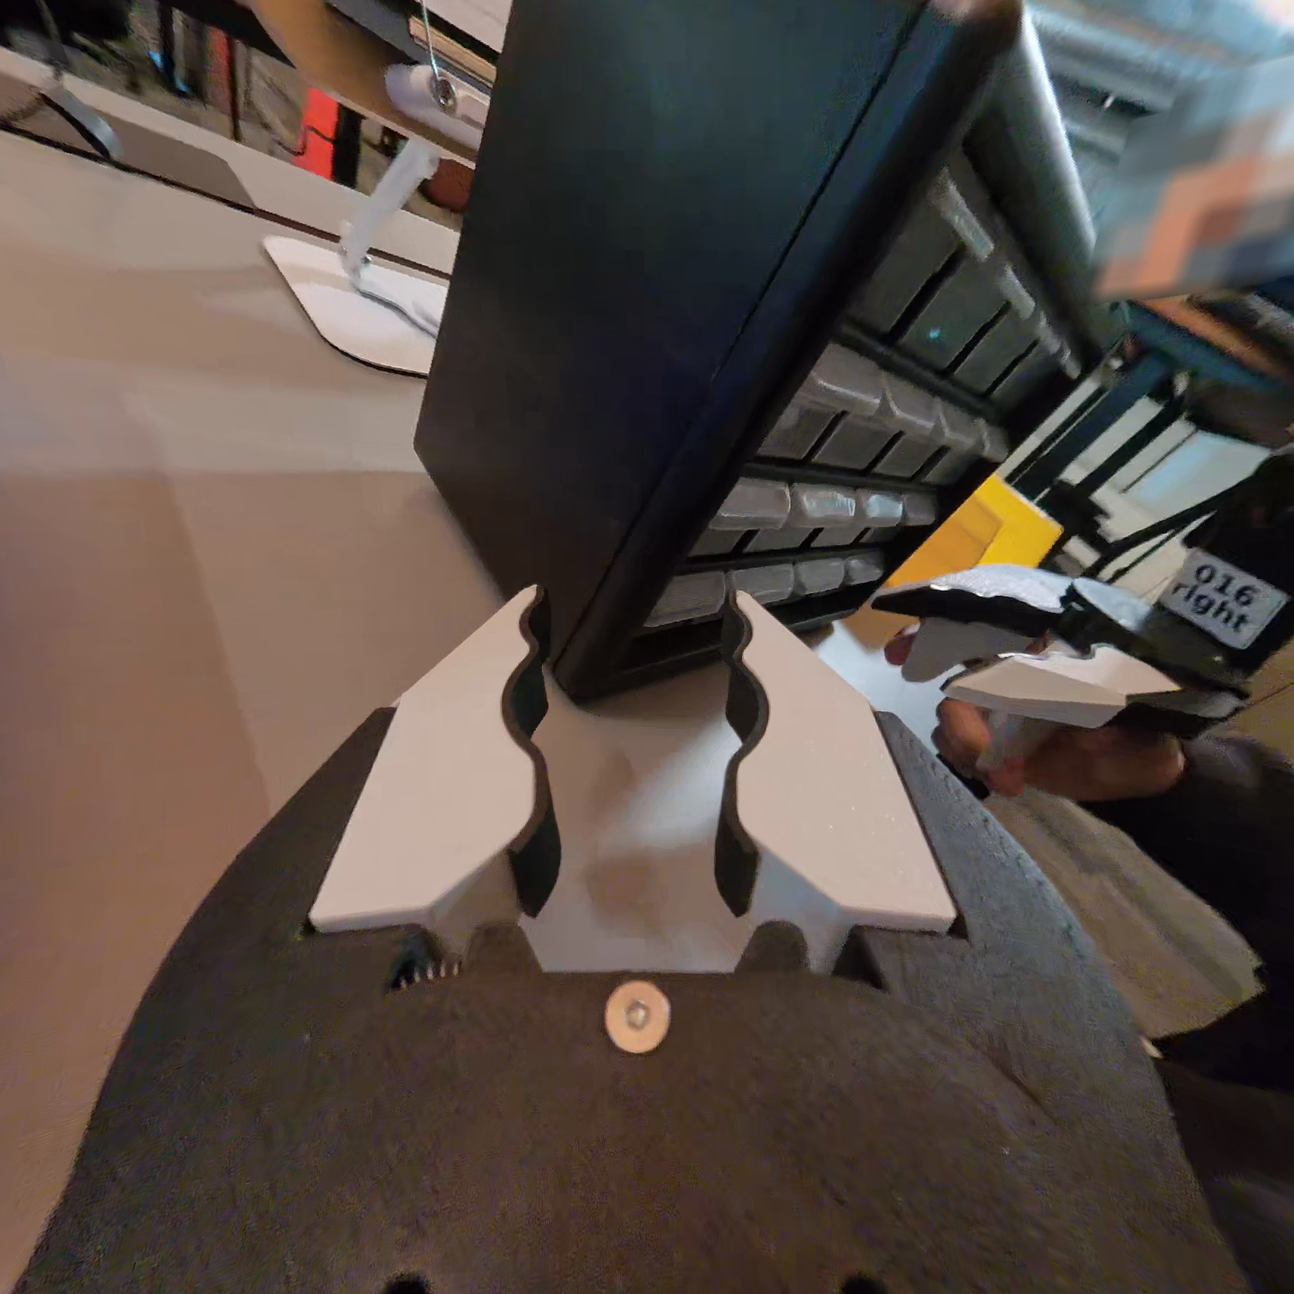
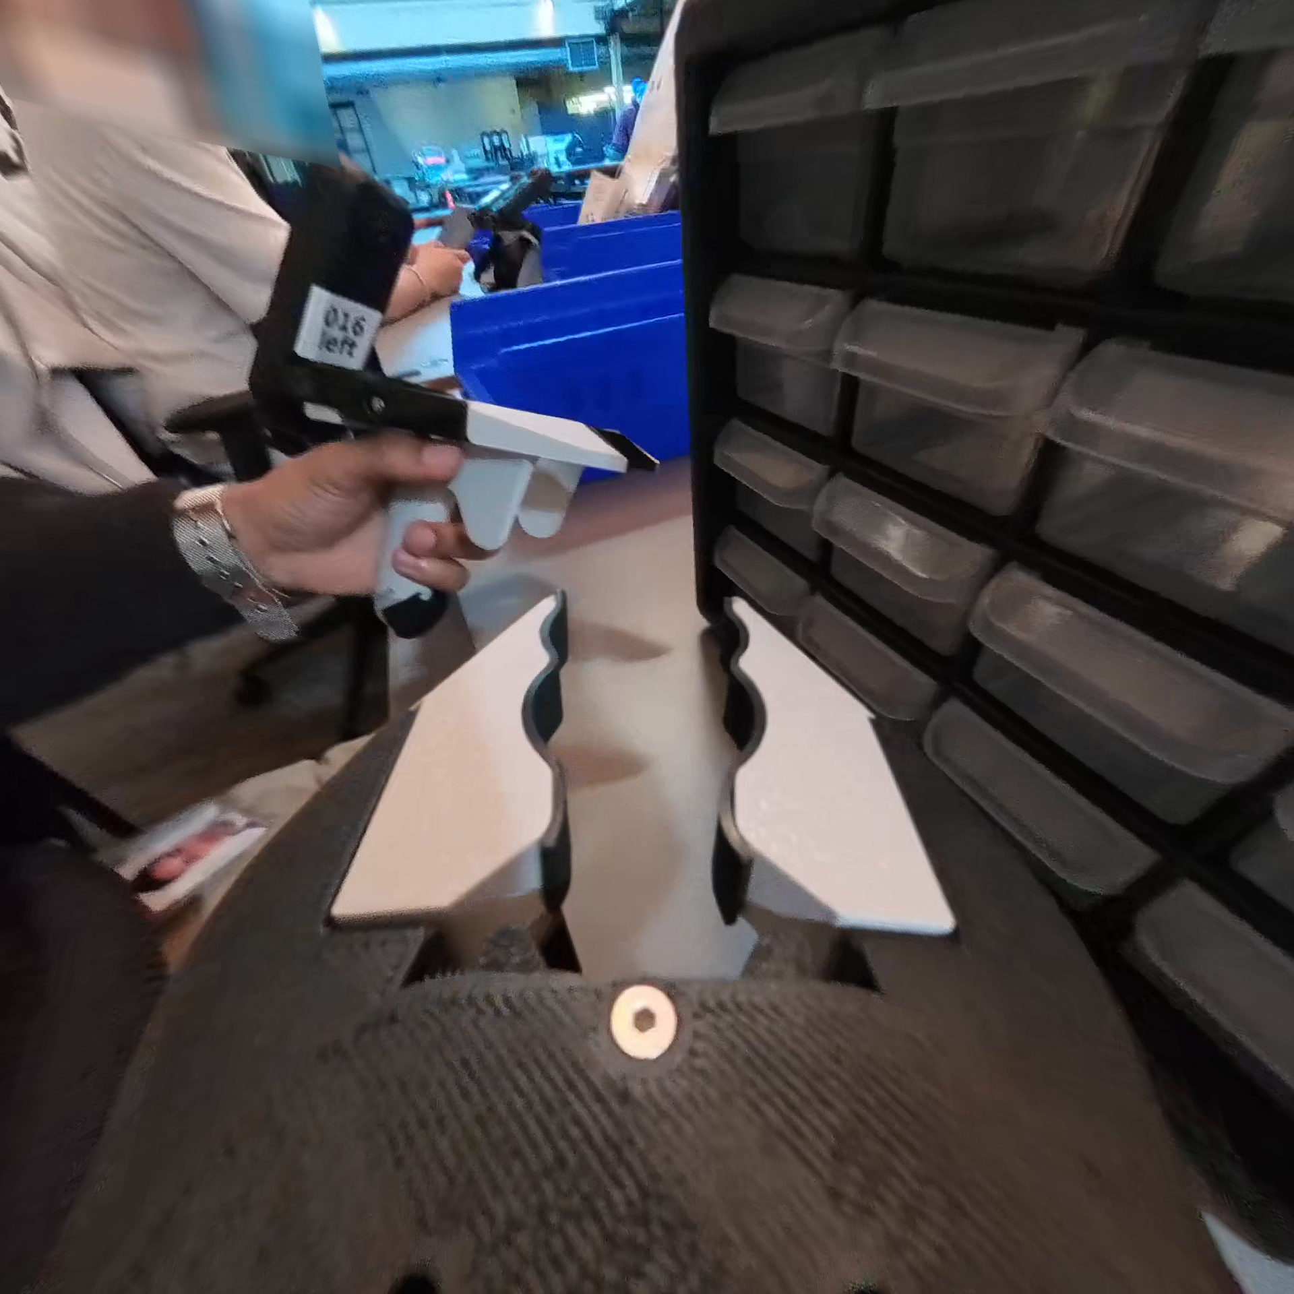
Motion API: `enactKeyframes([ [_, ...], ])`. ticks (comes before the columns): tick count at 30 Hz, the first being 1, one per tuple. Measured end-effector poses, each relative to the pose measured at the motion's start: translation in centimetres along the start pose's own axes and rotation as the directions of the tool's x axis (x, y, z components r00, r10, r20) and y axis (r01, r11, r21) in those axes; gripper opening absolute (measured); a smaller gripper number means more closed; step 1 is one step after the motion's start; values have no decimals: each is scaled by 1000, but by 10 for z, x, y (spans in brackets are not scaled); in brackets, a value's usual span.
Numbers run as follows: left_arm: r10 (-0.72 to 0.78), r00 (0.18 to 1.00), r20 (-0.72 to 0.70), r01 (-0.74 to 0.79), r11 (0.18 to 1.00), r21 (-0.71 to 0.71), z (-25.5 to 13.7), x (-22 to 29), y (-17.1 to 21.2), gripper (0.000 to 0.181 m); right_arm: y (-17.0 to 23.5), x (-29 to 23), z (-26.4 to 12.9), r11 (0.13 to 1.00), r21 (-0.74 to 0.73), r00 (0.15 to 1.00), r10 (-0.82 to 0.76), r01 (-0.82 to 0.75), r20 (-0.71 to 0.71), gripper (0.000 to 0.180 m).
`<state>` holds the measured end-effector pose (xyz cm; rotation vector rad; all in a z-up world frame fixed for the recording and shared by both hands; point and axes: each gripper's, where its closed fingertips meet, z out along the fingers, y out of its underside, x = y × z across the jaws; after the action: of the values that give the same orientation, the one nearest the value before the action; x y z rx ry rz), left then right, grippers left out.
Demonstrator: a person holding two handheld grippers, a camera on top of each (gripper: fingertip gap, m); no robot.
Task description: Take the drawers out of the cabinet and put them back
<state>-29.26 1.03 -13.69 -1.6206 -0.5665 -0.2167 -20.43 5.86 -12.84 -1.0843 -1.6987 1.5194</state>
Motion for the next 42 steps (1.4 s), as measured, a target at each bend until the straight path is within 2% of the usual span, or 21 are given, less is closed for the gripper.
enactKeyframes([
  [2,-14,1000,12,14,1000,11,0,-6,-1,47,2,1,1,999,-22,1000,23,-23,-7,43],
  [6,-4,996,94,-4,996,85,-1,-27,-16,46,8,16,4,989,-97,983,-126,114,-136,37],
  [10,-149,987,52,135,968,214,7,-39,-51,45,0,5,14,990,-77,986,-125,117,-114,40],
  [13,-119,992,40,108,970,218,19,-40,-65,44,2,0,23,986,-90,982,-149,139,-112,40],
  [18,13,991,137,-39,982,186,27,-47,-49,39,-5,7,38,972,-109,950,-226,206,-214,37],
  [21,-23,990,139,-8,976,217,32,-51,-51,40,-27,12,48,979,-54,934,-205,198,-293,38],
  [23,-63,994,91,41,975,217,36,-44,-53,42,-36,17,52,964,-69,902,-266,258,-342,38],
  [25,-11,997,72,-2,984,176,34,-36,-47,43,-37,20,49,943,-97,866,-331,319,-374,39],
  [28,73,990,120,-89,987,136,31,-40,-40,41,-25,30,33,895,-175,784,-445,411,-433,41],
  [31,69,997,36,-73,990,122,40,-28,-47,40,-10,41,20,801,-297,659,-597,519,-458,42],
  [35,46,999,27,-49,989,139,49,-35,-51,37,-14,37,23,532,-479,360,-839,698,-408,39],
  [37,-12,1000,1,11,988,153,52,-36,-54,37,-15,31,31,421,-526,251,-896,739,-365,36],
  [42,-59,998,-32,65,978,199,53,-32,-62,34,-21,29,46,328,-580,169,-935,746,-312,29],
])
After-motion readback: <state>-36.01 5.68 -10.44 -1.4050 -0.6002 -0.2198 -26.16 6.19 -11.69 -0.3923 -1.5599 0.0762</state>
